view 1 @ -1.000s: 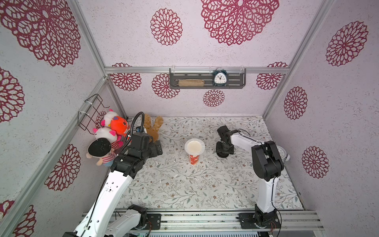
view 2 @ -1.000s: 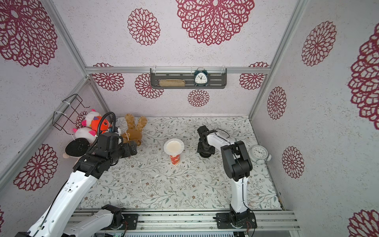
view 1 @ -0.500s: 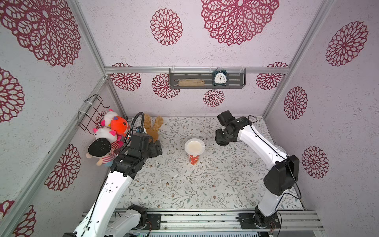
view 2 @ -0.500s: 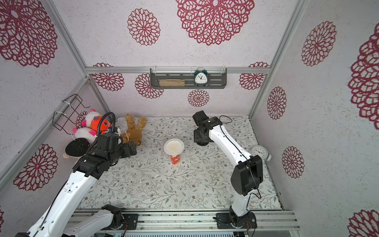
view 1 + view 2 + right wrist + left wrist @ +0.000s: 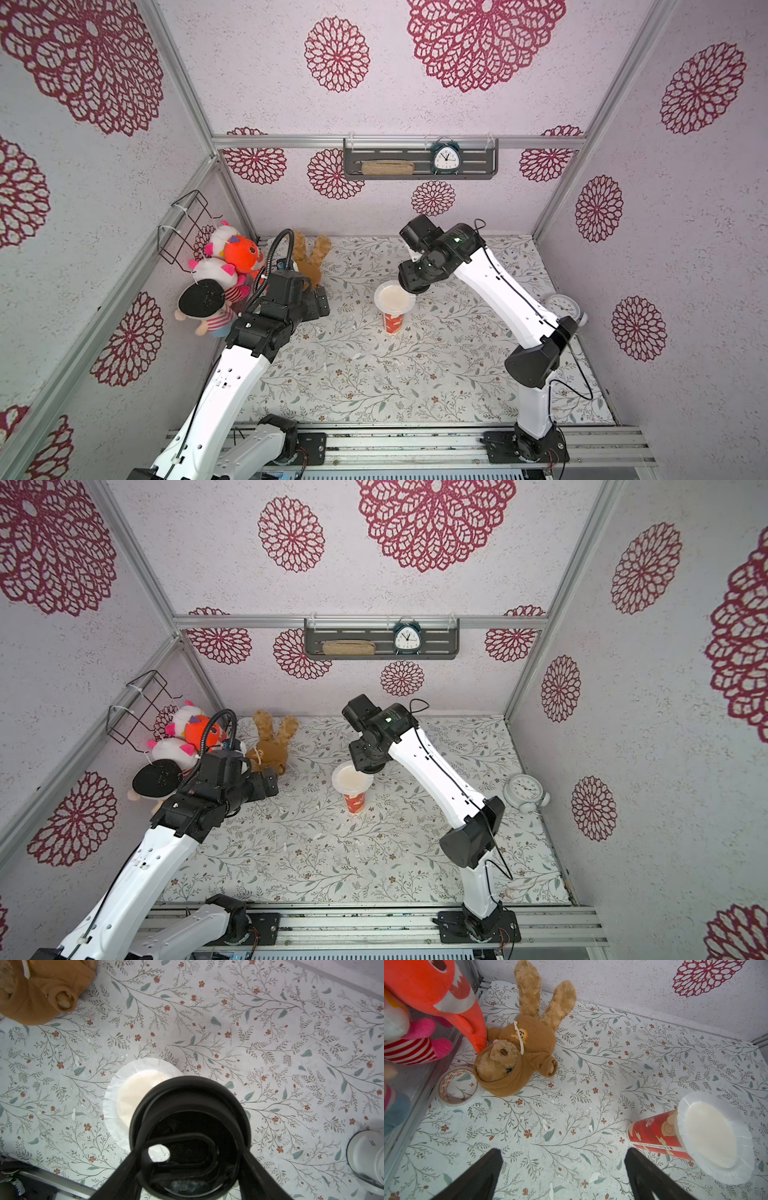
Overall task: Put the leak-proof paper on the milk tea cups
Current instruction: Place the cup lid on the cup.
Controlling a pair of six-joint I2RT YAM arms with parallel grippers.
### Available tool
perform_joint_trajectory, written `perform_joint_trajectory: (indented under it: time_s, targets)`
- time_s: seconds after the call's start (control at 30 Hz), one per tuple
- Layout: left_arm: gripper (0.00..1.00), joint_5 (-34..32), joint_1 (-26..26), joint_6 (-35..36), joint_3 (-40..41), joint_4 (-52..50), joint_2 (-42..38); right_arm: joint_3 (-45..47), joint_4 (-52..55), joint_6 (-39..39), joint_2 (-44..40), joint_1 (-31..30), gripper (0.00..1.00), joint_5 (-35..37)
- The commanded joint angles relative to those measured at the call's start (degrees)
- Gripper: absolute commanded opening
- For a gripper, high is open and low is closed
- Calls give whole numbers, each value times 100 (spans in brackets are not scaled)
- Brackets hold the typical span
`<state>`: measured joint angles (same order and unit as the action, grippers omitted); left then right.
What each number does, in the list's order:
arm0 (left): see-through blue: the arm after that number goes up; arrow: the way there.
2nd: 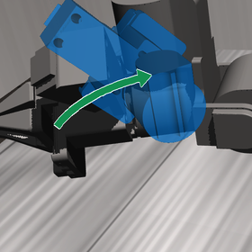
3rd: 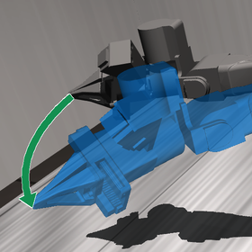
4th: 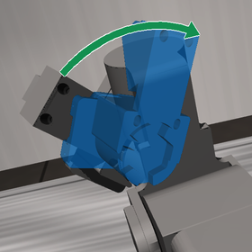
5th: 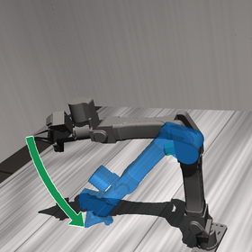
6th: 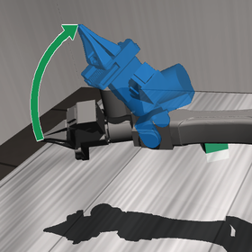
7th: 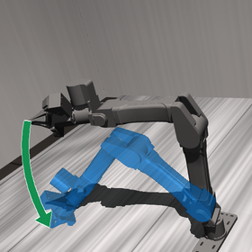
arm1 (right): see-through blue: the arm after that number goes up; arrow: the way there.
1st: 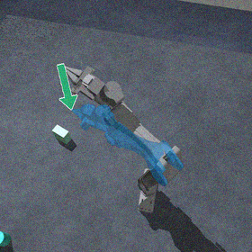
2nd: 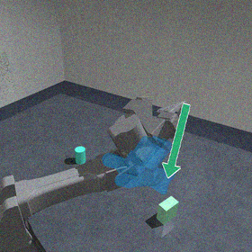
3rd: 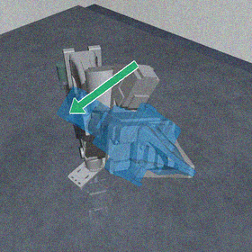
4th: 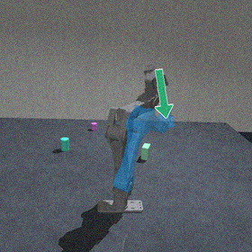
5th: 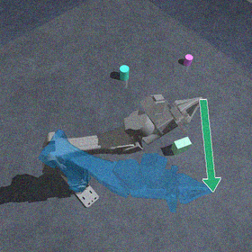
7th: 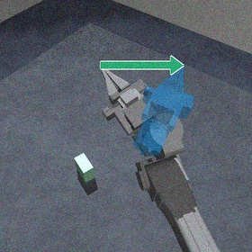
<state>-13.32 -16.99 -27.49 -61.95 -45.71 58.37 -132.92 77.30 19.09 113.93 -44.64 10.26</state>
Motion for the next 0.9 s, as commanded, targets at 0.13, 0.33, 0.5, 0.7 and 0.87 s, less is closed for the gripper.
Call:
perform_joint_trajectory:
  time_s: [0.13,0.33,0.5,0.7,0.87]
  targets:
    - [97,-19,-54,-26,70,66,-32,-421,332,-164,405,-152,67,-275]
    - [97,-21,-58,-21,63,68,-19,-444,280,-195,575,-233,67,-410]
    - [97,-39,-58,-29,65,70,-12,-506,285,-211,690,-271,67,-485]
    - [97,-48,-58,-15,64,62,-10,-609,279,-217,795,-317,67,-560]
    - [97,-48,-58,-15,68,54,-10,-604,295,-230,875,-333,67,-578]
